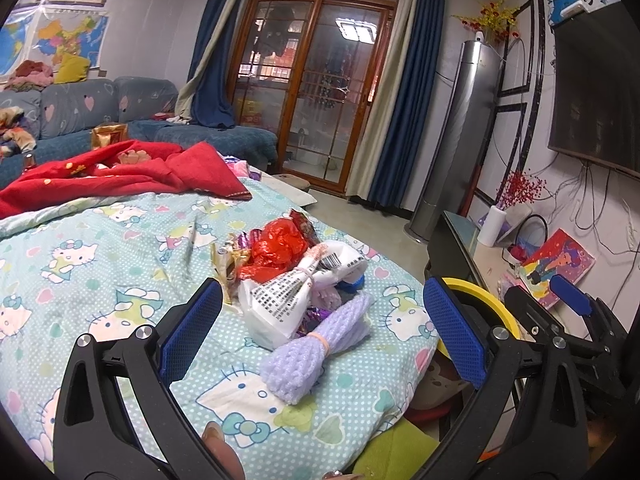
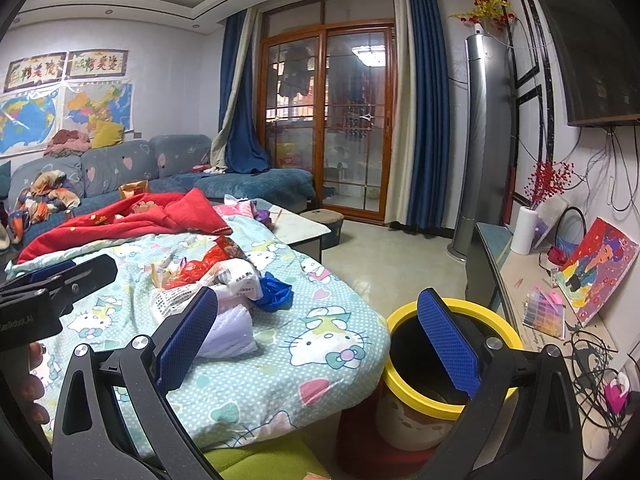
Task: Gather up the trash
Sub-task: 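Grasp the silver snack wrapper with the left gripper while the right gripper grasps the lavender foam sleeve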
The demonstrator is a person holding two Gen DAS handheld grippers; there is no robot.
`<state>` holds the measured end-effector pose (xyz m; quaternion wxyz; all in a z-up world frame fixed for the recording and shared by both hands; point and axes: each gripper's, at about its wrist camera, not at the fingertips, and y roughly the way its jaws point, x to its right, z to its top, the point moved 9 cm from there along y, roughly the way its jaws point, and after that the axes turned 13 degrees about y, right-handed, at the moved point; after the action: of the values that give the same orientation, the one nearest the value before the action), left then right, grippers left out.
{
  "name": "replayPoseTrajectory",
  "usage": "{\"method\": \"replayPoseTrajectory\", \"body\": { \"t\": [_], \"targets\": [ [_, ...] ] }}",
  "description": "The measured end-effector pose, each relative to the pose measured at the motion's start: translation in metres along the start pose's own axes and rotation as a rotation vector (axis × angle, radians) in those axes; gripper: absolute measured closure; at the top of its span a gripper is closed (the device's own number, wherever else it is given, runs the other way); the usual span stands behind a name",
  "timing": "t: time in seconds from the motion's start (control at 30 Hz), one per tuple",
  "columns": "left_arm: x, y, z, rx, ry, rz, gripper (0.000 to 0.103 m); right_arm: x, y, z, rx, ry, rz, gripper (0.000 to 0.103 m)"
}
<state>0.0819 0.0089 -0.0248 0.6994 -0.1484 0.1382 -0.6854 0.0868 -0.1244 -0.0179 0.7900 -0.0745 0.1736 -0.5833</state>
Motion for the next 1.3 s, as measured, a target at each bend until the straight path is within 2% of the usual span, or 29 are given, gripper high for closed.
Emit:
{"method": "replayPoseTrajectory", "body": {
  "t": [0.33, 0.7, 0.87, 0.93, 1.0, 1.17, 1.3],
  "targets": [
    [-0.045, 0.002, -0.008, -0.001, -0.096, 0.043, 0.011, -0.039, 0.022, -0.008, -0.053, -0.068, 0.106, 0.006],
    [-0.107, 0.014, -0.017, -0.026, -0.198, 0.112, 0.011, -0.083, 0.07, -0.039, -0.182, -0.119, 0.199, 0.006],
    [-0.122, 0.045, -0.027, -0.112, -0.213, 0.084, 0.011, -0.078, 0.096, -0.047, -0.237, -0.1, 0.192, 0.007],
    [-0.126, 0.065, -0.036, -0.172, -0.243, 0.058, 0.011, -0.075, 0.106, -0.049, -0.252, -0.092, 0.189, 0.015],
    [-0.131, 0.084, -0.046, -0.22, -0.28, 0.033, 0.011, -0.071, 0.116, -0.052, -0.282, -0.083, 0.186, 0.018],
    [-0.144, 0.122, -0.055, -0.27, -0.347, -0.002, 0.012, -0.061, 0.135, -0.06, -0.349, -0.033, 0.184, 0.023],
    [-0.147, 0.14, -0.053, -0.267, -0.391, -0.042, 0.024, -0.056, 0.15, -0.072, -0.444, 0.028, 0.213, 0.029]
  ]
}}
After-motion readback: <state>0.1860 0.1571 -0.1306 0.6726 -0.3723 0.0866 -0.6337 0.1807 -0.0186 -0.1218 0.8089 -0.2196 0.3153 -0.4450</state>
